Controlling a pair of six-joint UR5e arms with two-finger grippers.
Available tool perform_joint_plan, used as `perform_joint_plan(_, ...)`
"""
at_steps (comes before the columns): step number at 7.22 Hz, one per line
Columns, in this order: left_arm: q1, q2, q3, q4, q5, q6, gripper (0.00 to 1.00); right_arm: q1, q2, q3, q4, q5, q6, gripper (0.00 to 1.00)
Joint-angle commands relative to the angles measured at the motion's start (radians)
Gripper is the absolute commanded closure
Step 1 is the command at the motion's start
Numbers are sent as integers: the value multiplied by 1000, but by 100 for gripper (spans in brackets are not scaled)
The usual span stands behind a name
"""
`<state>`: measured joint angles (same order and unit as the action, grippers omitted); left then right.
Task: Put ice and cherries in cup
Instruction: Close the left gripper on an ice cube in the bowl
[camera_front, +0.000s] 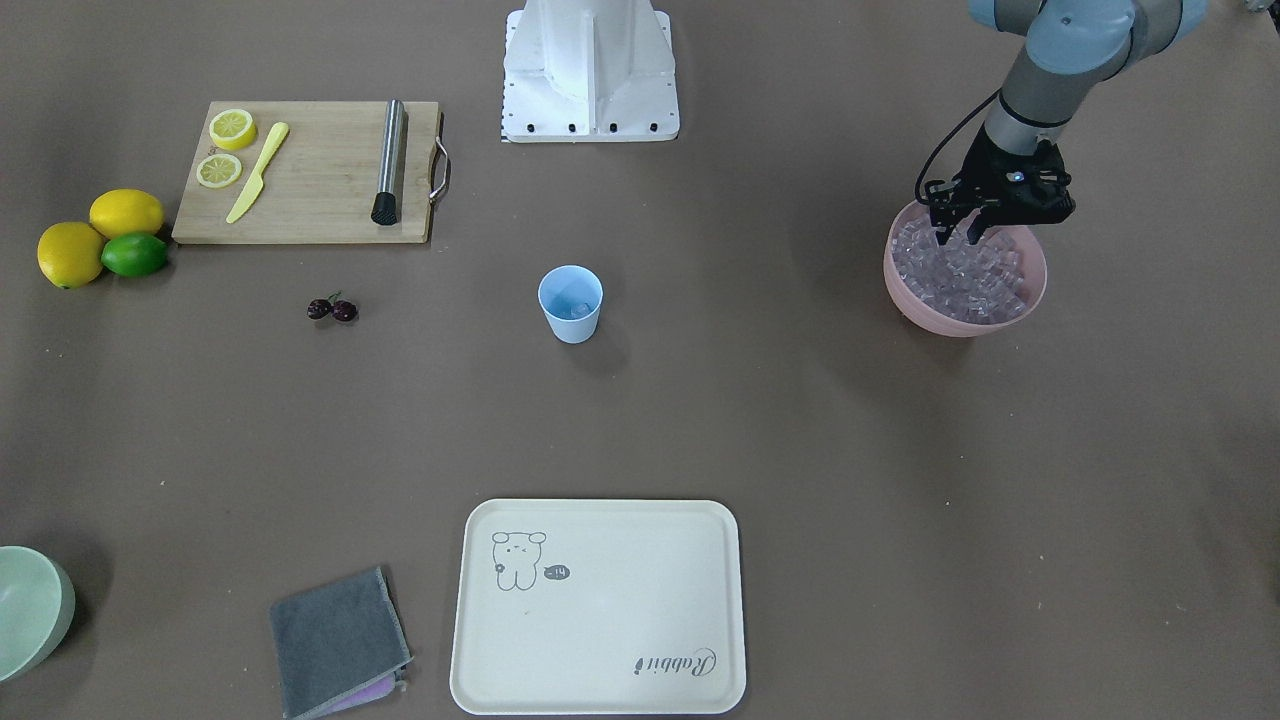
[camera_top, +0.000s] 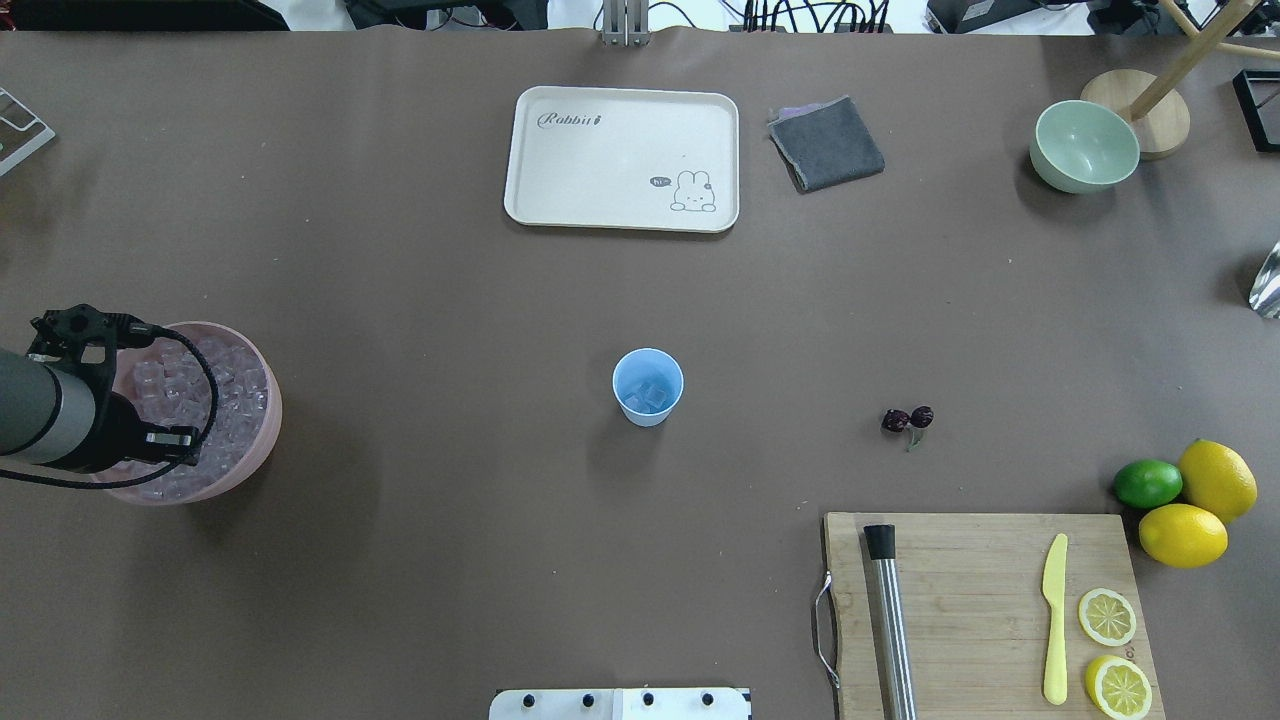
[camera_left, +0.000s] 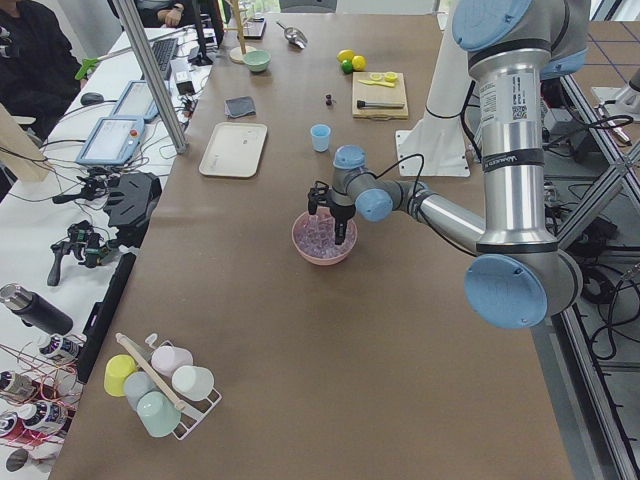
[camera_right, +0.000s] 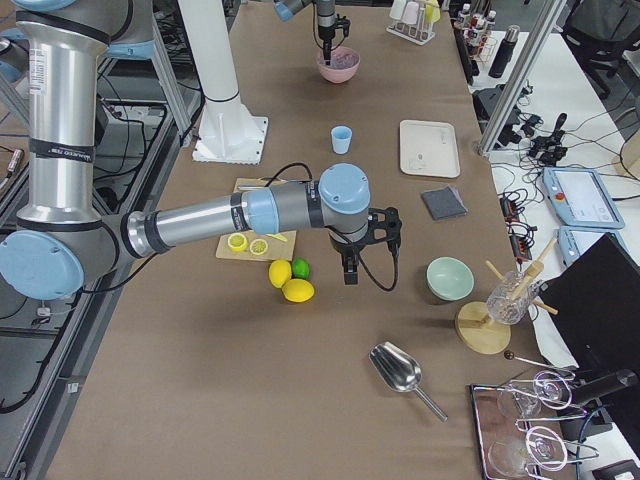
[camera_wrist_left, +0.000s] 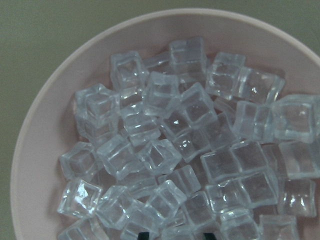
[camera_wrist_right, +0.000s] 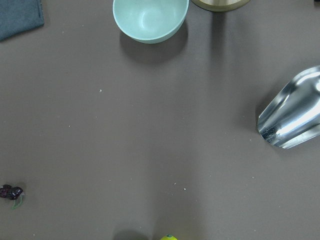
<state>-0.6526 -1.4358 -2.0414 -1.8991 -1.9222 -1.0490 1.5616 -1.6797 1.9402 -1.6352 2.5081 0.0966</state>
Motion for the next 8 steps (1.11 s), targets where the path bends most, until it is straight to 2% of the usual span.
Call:
perform_joint_plan(1,1,-6,9,0,0,0,53,0,0,0,0,0,0,0)
perform_joint_plan(3,2,-14,16,0,0,0,54,0,0,0,0,0,0,0)
perform_joint_plan(4,2,-14,17,0,0,0,57,0,0,0,0,-2,0,0)
perform_joint_plan(5,2,-12,15,0,0,0,68,0,0,0,0,-2,0,0)
perform_joint_plan(7,1,-12,12,0,-1,1,100,0,0,3,0,-2,0,0)
perform_joint_plan(8,1,-9,9,0,-1,1,100,0,-2,8,0,0,0,0)
